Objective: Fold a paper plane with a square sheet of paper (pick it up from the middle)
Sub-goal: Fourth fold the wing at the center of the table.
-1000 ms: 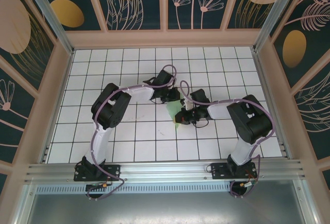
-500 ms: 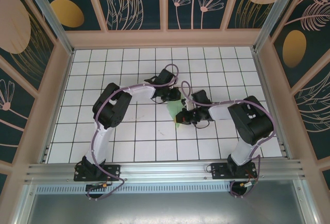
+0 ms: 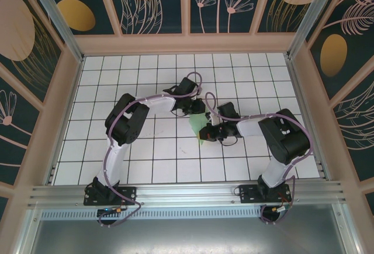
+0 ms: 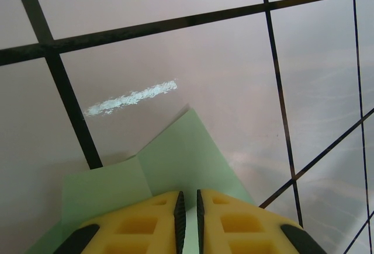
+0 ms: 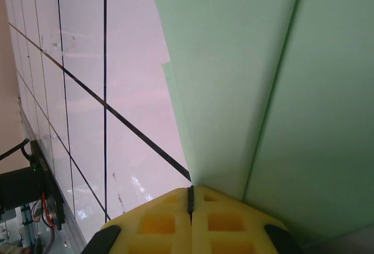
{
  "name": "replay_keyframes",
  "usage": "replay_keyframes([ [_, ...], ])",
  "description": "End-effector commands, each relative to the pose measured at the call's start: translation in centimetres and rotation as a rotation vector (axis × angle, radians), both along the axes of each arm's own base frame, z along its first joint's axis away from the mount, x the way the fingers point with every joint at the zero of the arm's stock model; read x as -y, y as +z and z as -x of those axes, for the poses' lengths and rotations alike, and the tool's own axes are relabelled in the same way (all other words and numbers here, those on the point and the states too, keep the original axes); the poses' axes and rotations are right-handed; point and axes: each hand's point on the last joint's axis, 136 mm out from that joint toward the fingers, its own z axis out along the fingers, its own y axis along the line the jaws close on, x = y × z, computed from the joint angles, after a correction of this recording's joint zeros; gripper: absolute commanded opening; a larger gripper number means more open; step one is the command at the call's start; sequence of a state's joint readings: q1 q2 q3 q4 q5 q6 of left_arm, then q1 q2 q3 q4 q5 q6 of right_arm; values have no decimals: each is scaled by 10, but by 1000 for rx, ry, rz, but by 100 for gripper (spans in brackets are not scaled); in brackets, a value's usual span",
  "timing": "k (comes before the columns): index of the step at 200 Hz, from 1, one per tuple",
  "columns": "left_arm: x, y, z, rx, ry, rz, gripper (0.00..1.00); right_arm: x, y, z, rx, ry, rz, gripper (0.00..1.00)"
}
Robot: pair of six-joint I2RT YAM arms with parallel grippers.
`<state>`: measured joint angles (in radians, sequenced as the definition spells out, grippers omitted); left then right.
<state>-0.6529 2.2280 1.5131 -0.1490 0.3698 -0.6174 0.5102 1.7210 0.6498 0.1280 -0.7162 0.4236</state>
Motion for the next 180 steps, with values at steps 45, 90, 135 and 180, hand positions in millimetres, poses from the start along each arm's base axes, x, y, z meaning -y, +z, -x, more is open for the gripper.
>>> replay_keyframes([
  [45,-43,-14,-70,143,215,-91,18,38,-45,60,-245,9,184,0],
  [90,-41,-26,-74,110,217,-119,17,38,-44,59,-236,11,182,0],
  [135,-43,-27,-78,135,213,-138,18,37,-44,58,-231,15,181,0],
  [180,-38,-16,-92,164,199,-119,19,39,-46,60,-237,11,182,0],
])
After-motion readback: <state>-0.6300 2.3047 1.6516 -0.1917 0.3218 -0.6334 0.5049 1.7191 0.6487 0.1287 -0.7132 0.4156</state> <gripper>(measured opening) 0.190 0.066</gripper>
